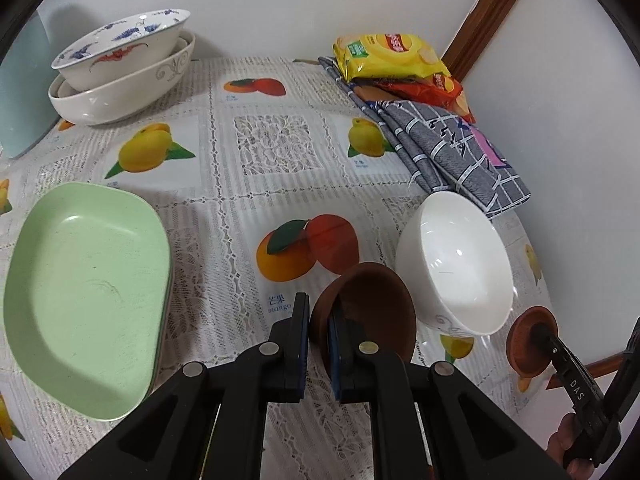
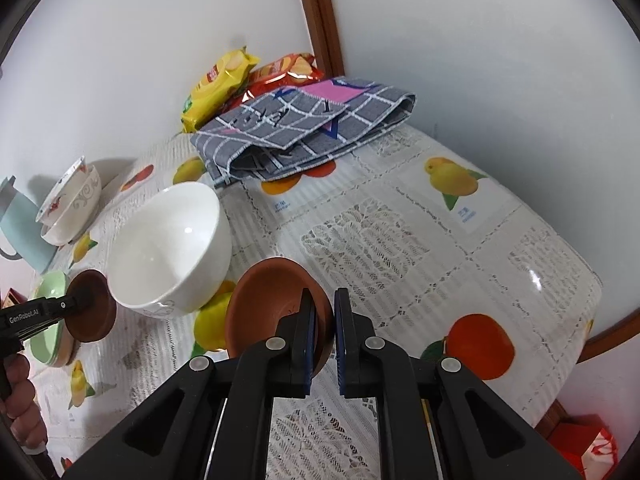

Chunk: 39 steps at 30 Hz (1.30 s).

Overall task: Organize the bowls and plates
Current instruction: 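Carry the right gripper's brown bowl over the white bowl while the left gripper holds its own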

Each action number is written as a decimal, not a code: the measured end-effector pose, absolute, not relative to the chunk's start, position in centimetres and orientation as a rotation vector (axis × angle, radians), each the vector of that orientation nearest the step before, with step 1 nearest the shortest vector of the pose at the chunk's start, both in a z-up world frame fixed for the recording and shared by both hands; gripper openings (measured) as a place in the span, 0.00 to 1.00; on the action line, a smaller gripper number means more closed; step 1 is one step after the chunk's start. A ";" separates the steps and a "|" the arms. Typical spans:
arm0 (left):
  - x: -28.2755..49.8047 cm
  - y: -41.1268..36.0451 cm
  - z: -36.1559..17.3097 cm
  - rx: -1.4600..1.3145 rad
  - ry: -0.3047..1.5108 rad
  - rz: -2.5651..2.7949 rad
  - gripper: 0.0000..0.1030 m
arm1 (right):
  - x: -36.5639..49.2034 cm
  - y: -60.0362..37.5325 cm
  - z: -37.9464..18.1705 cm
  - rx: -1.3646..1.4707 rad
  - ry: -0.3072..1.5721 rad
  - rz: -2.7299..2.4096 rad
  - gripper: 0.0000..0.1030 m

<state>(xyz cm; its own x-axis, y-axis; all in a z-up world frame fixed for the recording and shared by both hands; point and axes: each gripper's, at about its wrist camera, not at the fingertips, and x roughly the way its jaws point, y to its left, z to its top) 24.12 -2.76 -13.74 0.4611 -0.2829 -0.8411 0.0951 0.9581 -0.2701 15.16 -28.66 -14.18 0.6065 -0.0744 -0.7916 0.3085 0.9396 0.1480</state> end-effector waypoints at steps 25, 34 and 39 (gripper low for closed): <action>21.9 -0.8 -7.5 -0.215 0.983 -0.238 0.09 | 14.8 -25.6 -7.6 0.252 0.793 -0.186 0.09; 21.8 0.0 -6.3 -0.230 0.969 -0.234 0.09 | 15.6 -24.4 -7.0 0.239 0.787 -0.140 0.09; 22.0 0.4 -6.1 -0.231 0.968 -0.233 0.09 | 16.3 -23.8 -6.8 0.235 0.784 -0.129 0.09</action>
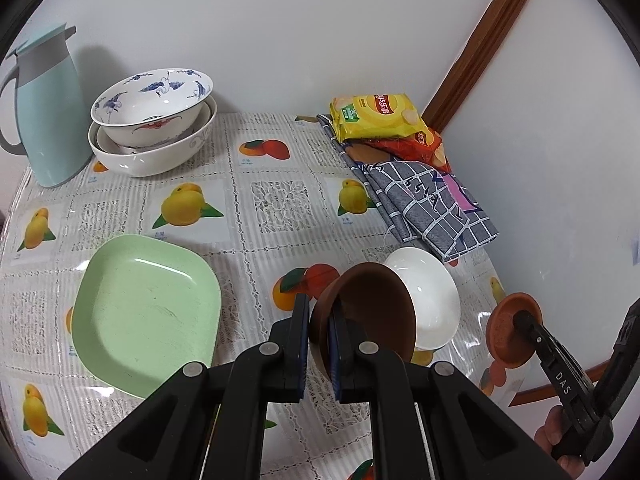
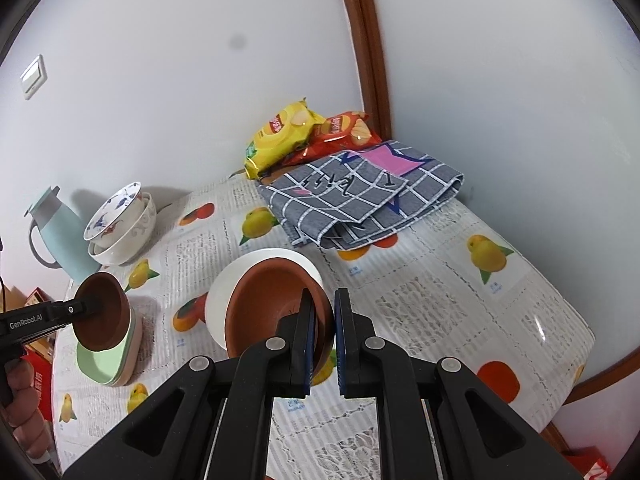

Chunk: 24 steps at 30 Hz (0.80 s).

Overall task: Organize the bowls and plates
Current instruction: 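Carry the right gripper's brown bowl over the white bowl while the left gripper holds its own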

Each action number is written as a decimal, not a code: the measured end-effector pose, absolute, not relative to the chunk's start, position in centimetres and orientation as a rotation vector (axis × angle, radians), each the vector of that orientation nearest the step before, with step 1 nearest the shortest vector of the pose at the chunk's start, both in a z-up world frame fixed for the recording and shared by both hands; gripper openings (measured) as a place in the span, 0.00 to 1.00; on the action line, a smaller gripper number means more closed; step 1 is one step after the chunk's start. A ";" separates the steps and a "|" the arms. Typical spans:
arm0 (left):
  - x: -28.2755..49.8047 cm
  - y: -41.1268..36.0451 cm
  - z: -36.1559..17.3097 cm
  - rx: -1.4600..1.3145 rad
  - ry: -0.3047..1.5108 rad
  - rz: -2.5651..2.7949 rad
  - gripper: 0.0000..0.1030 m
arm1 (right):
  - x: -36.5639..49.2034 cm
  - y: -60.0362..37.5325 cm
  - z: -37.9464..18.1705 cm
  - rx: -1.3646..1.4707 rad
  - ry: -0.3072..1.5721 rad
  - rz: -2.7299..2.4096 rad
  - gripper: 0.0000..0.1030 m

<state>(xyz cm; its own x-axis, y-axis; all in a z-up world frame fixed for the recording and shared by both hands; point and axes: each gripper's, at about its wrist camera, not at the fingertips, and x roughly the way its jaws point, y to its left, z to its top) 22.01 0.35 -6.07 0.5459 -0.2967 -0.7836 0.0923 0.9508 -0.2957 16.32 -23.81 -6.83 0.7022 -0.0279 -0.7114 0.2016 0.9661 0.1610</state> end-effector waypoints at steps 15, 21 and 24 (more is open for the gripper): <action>23.8 1.6 -5.9 -0.252 0.961 -0.216 0.09 | 19.4 -22.2 -8.1 0.209 0.804 -0.092 0.09; 24.6 1.7 -6.4 -0.254 0.969 -0.216 0.09 | 21.0 -21.8 -9.4 0.205 0.835 -0.081 0.09; 25.0 1.6 -6.8 -0.254 0.976 -0.217 0.09 | 21.8 -21.5 -10.4 0.201 0.856 -0.073 0.09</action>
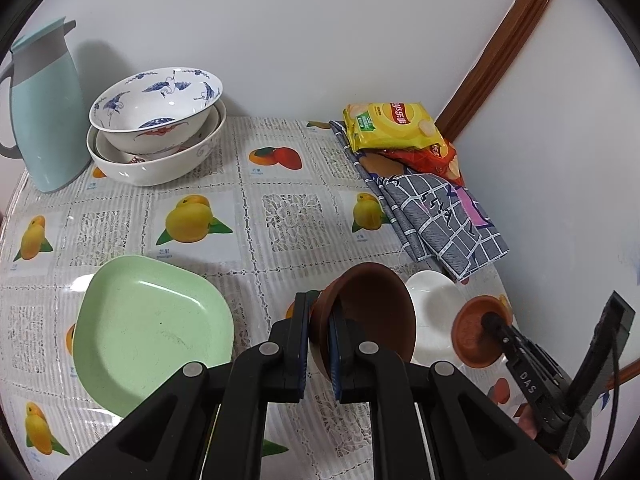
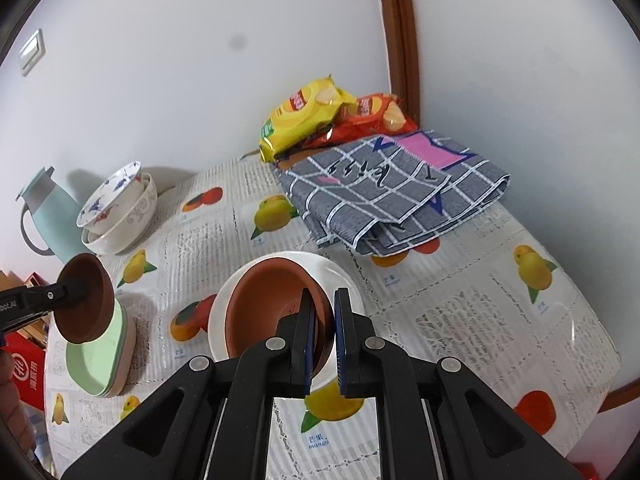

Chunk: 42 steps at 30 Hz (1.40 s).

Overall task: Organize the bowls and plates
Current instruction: 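Carry the right gripper's brown bowl over the white bowl while the left gripper holds its own, then lower the brown bowl into the white bowl and open the right gripper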

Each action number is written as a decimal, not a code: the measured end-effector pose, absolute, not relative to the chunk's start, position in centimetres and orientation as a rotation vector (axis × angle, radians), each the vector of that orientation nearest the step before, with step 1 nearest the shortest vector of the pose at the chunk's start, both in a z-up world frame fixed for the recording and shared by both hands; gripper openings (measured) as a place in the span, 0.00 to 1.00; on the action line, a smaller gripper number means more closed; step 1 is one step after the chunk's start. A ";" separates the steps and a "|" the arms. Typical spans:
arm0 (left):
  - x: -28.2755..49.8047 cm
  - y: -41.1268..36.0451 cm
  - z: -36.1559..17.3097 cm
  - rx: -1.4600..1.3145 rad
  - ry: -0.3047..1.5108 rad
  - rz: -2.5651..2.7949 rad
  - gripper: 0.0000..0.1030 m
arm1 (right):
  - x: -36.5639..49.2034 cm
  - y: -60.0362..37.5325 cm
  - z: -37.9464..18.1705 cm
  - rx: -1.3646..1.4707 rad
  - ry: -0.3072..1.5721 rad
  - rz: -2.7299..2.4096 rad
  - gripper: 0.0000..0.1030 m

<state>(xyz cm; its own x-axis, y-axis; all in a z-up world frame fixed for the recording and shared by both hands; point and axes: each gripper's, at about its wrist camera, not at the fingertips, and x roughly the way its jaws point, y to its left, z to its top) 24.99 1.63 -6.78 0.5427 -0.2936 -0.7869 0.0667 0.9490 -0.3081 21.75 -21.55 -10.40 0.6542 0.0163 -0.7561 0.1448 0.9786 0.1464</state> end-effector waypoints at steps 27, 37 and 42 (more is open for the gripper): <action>28.0 0.7 -10.0 -0.255 1.041 -0.210 0.09 | 25.9 -20.5 -15.5 0.163 0.988 -0.037 0.09; 28.2 0.2 -10.5 -0.251 1.046 -0.223 0.09 | 26.3 -20.3 -15.8 0.150 1.010 -0.035 0.09; 28.2 0.1 -10.6 -0.251 1.046 -0.229 0.09 | 26.6 -20.1 -16.0 0.121 1.025 -0.053 0.09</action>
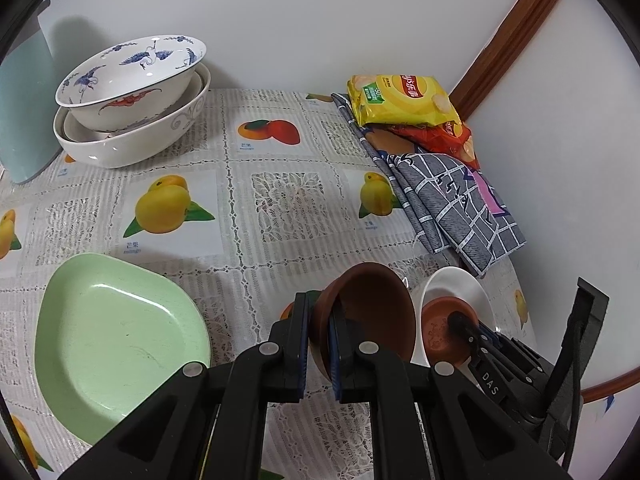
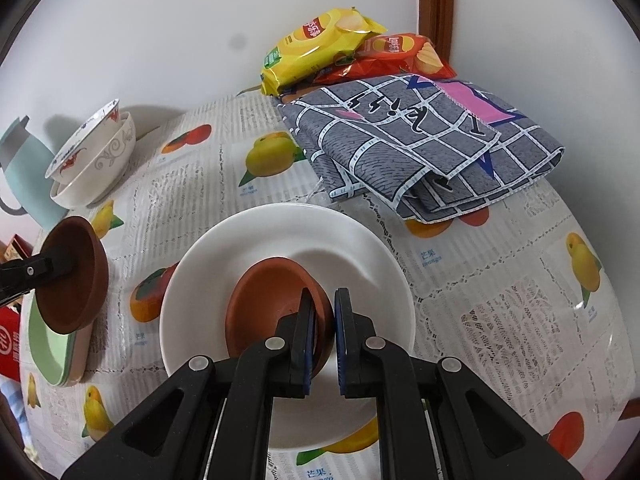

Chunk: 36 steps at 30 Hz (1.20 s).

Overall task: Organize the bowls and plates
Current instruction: 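Lower the brown bowl into the white bowl and open the right gripper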

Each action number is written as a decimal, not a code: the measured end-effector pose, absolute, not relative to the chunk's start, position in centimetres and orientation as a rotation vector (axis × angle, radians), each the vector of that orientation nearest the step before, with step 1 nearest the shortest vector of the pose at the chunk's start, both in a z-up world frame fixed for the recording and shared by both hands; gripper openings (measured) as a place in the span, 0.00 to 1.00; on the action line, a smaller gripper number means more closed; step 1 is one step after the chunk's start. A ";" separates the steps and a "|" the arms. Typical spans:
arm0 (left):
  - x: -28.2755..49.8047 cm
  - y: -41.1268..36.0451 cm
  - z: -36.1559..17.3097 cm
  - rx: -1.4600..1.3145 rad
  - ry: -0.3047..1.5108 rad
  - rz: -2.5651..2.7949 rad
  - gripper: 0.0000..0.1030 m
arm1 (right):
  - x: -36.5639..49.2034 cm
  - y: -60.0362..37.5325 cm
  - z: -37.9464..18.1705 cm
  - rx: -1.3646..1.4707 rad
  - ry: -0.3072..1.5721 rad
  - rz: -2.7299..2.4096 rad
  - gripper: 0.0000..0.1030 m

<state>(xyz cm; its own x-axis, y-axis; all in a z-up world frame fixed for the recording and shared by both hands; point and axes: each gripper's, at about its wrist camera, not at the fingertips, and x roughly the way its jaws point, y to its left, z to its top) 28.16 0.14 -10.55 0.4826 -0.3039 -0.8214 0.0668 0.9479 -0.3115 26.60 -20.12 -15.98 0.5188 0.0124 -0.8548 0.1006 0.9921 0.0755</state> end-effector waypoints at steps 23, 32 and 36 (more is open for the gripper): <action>28.4 0.0 -10.9 -0.253 1.053 -0.234 0.09 | 27.5 -18.8 -16.8 0.008 1.078 -0.082 0.11; 28.1 0.2 -10.8 -0.260 1.051 -0.232 0.09 | 27.9 -17.9 -17.2 -0.053 1.095 -0.090 0.14; 27.9 0.5 -10.8 -0.261 1.052 -0.234 0.09 | 27.9 -17.6 -17.3 -0.081 1.098 -0.104 0.18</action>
